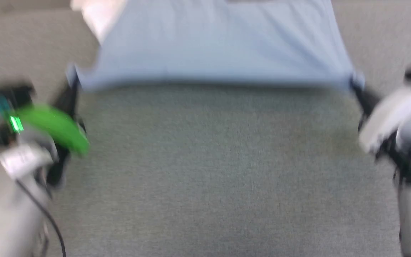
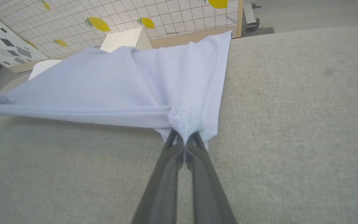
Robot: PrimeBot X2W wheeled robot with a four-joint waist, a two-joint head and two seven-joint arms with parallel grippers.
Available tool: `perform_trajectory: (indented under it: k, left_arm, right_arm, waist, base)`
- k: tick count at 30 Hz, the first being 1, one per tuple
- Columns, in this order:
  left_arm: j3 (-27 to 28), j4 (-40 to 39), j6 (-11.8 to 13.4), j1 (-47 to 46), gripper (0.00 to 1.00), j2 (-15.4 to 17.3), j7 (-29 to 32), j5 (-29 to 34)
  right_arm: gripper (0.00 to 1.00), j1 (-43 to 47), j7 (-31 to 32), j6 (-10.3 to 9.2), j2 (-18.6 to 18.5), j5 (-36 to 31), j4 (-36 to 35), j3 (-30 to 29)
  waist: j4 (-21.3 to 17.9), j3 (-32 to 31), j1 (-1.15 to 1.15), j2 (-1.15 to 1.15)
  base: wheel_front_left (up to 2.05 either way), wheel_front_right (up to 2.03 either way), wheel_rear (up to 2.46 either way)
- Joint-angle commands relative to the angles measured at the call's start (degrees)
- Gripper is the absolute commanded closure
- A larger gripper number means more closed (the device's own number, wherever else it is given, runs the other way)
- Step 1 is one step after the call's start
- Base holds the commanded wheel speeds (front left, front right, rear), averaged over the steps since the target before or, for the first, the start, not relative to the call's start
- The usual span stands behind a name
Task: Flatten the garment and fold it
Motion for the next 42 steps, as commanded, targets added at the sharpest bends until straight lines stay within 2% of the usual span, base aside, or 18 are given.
perform_trajectory:
  k: [1, 8, 13, 18, 24, 28, 31, 36, 42]
  left_arm:
    - [0.08, -1.34, 0.99, 3.91, 1.00, 0.12, 0.27, -1.33]
    - [-0.52, -11.63, 7.07, 24.23, 1.00, 2.13, 4.79, -7.50]
    - [-0.96, -19.80, 11.93, 35.36, 1.00, 5.10, 10.47, -12.11]
    - [-1.72, -27.04, 16.52, 44.44, 1.00, 9.23, 17.91, -17.18]
    - [-1.29, -33.41, 20.21, 50.40, 1.00, 12.11, 22.39, -21.59]
    - [-0.29, -36.09, 21.02, 51.51, 1.00, 13.05, 22.04, -22.16]
    - [1.10, -37.97, 20.59, 50.52, 1.00, 13.45, 20.30, -21.44]
    - [3.23, -41.26, 19.24, 45.74, 1.00, 14.49, 17.72, -18.42]
    - [4.29, -41.46, 17.77, 36.60, 1.00, 14.87, 18.48, -15.58]
  right_arm:
    - [1.00, 3.30, -0.87, -0.10, 0.13, 0.93, -0.60, -0.17]
    - [1.00, 18.93, -3.75, -0.10, 0.10, 2.77, -2.14, -1.76]
    - [1.00, 28.01, -2.15, -0.10, -1.51, 3.49, -4.73, -1.65]
    - [1.00, 35.31, 4.80, -0.10, -2.38, 4.81, -7.82, -2.21]
    - [1.00, 41.36, 16.17, -0.10, -0.17, 6.02, -11.31, -4.62]
    - [1.00, 42.61, 20.62, -0.10, 1.57, 5.18, -14.08, -6.17]
    - [1.00, 41.25, 20.72, -0.10, 2.15, 4.31, -16.67, -6.72]
    - [1.00, 36.59, 20.65, -0.10, 1.52, 2.71, -19.68, -6.80]
    - [1.00, 28.82, 21.47, -0.10, 0.28, 0.92, -20.19, -6.77]
  waist:
    - [3.10, -11.27, 0.01, 0.20]
    - [3.29, -16.07, 0.01, 0.20]
    - [3.37, -18.57, 0.01, 0.20]
    - [2.83, -19.62, 0.01, 0.20]
    - [2.40, -19.21, 0.01, 0.20]
    - [2.31, -18.29, 0.01, 0.20]
    - [2.15, -17.29, 0.01, 0.20]
    - [1.88, -15.81, 0.01, 0.20]
    - [1.46, -12.23, 0.01, 0.20]
  base:
    - [0.00, 0.00, 0.00]
    - [0.00, 0.00, 0.00]
    - [0.00, 0.00, 0.00]
    - [0.00, 0.00, 0.00]
    - [0.00, 0.00, 0.00]
    - [0.00, 0.00, 0.00]
    - [0.00, 0.00, 0.00]
    - [0.00, 0.00, 0.00]
    - [0.00, 0.00, 0.00]
